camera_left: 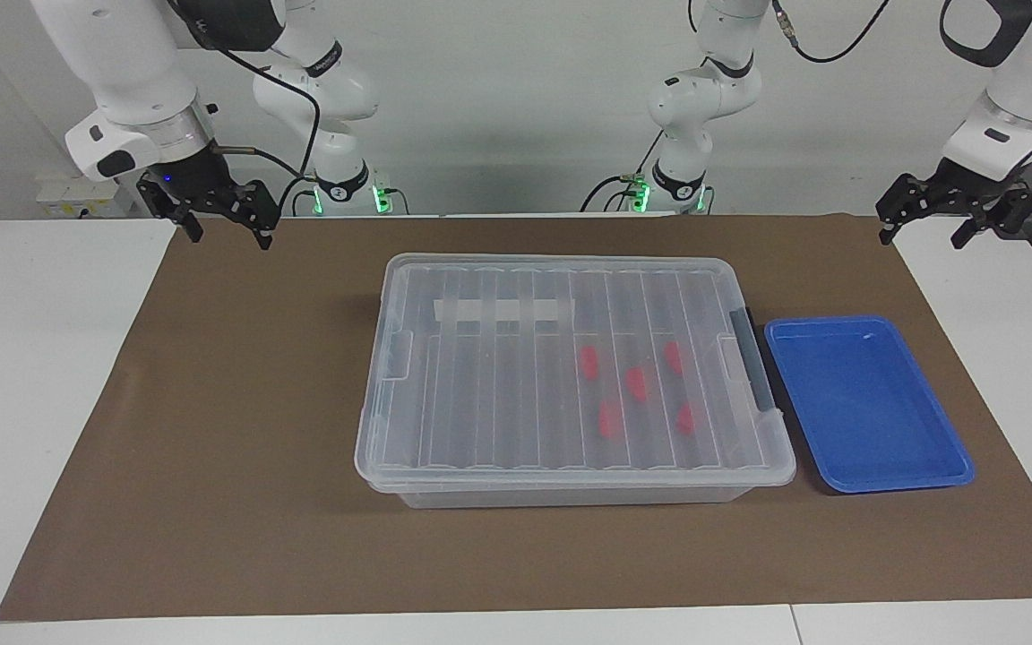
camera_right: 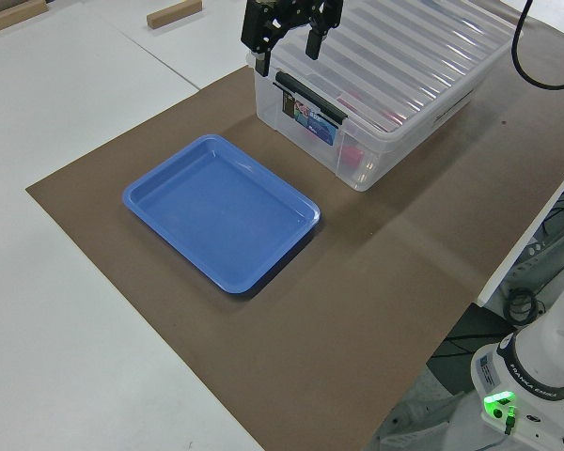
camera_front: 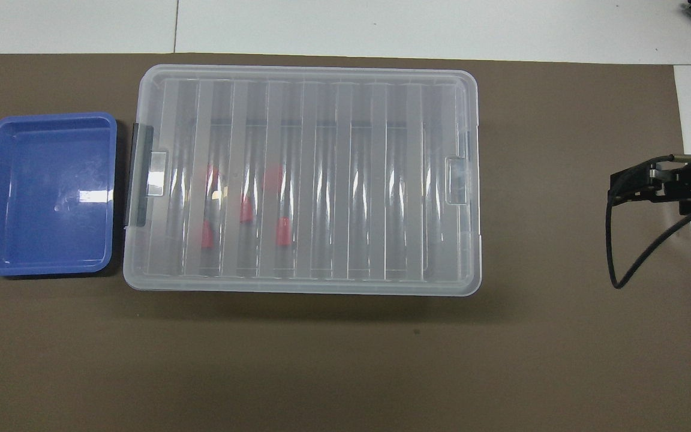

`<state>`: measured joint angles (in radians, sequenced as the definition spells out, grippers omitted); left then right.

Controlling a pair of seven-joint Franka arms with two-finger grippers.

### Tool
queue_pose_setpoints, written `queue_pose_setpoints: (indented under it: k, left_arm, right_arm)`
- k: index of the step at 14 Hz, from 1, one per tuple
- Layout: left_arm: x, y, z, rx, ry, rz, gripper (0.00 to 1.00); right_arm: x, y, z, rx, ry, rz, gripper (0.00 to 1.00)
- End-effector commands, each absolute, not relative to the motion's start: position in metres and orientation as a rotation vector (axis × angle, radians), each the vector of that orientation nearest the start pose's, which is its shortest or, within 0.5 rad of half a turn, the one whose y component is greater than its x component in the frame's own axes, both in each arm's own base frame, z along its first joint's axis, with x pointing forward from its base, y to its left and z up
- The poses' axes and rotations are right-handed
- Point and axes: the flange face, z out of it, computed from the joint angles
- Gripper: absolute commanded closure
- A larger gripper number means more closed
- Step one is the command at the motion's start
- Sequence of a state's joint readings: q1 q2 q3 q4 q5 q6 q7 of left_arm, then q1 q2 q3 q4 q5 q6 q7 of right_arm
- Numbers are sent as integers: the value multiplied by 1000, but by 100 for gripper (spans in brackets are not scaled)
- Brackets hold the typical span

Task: Place red block in blue tray from box
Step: 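Reach the right gripper to the clear lid edge while the left gripper approaches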

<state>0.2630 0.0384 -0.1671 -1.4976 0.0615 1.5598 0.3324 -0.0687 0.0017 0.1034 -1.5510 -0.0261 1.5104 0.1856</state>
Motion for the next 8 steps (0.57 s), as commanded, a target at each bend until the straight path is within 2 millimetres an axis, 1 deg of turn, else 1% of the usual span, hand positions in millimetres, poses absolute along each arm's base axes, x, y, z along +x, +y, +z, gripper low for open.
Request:
queue_pose_setpoints:
  k: [1,2,6,8]
  left_arm:
    - [563,41,639,-3043,406,-42,0]
    - [562,39,640,-3043,411,-40,0]
    - [562,45,640,-3044,397,-44,0]
    - [562,44,640,-3043,400,-44,0]
  right_arm:
    - [543,18,628,-3153,263,62,0]
    - [543,18,628,-3155,246,62,0]
    - [543,13,627,-3152,258,70,0]
    - [546,17,625,-3150,267,33,0]
